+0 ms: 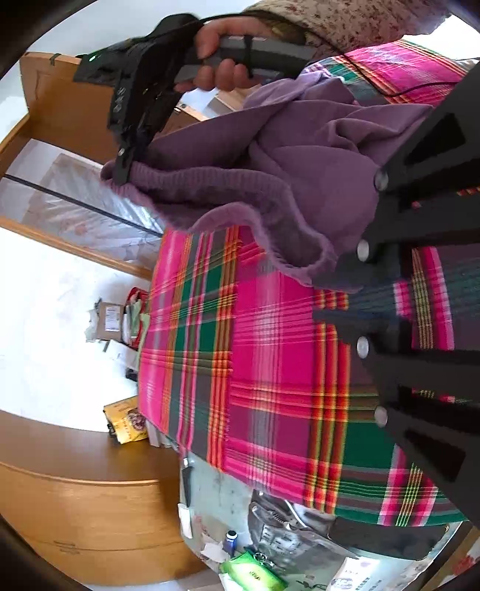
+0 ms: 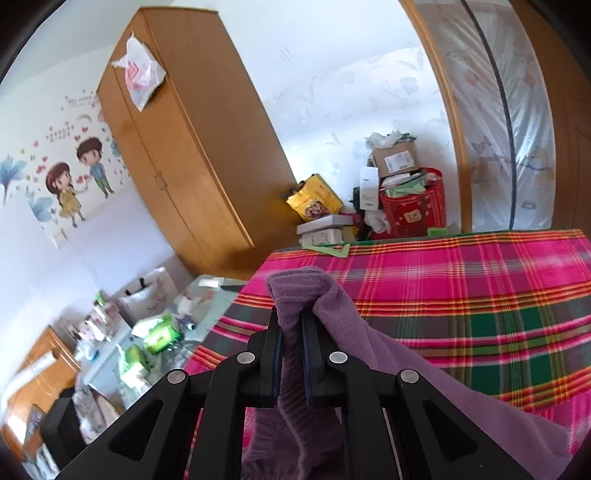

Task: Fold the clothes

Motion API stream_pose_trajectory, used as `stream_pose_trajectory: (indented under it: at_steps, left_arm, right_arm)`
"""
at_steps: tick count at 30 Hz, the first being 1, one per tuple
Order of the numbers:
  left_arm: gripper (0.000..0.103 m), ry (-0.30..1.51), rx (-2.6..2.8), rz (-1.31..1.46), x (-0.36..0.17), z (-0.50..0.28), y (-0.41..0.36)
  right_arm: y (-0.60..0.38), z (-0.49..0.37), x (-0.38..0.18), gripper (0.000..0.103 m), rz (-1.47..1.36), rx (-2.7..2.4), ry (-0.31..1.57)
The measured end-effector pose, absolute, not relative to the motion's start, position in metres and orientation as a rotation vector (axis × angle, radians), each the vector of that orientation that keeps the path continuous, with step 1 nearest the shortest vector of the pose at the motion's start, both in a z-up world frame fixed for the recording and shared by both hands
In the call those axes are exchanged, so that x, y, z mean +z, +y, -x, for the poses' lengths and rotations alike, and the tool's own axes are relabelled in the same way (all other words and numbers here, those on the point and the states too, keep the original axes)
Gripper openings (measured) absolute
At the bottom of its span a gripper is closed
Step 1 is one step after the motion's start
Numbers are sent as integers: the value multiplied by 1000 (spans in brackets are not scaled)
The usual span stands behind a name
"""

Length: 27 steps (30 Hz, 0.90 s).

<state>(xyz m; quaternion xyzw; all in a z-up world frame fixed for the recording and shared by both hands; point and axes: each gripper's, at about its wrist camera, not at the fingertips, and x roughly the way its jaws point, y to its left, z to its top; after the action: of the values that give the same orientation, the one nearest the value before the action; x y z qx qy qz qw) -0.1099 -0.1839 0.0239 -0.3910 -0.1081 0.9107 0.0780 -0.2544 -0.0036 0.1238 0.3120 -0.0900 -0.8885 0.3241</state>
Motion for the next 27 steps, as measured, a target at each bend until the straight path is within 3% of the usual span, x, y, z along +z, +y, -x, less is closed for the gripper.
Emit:
stream_pose_trajectory:
  at_steps: [9, 17, 20, 27]
  left_arm:
    - [33, -105, 2704, 1127, 23, 101, -155]
    - [33, -64, 2748, 1171, 15, 126, -147]
    - [14, -137, 2701, 1180, 10, 130, -152]
    - [9, -253, 2693, 1155, 14, 121, -169]
  right_arm:
    - [-11, 265, 107, 9, -867, -2335, -240]
    - [-17, 270, 105, 9, -888, -2346, -218]
    - [-18, 276, 104, 9, -902, -2352, -223]
    - [-26, 287, 101, 9, -917, -2368, -201]
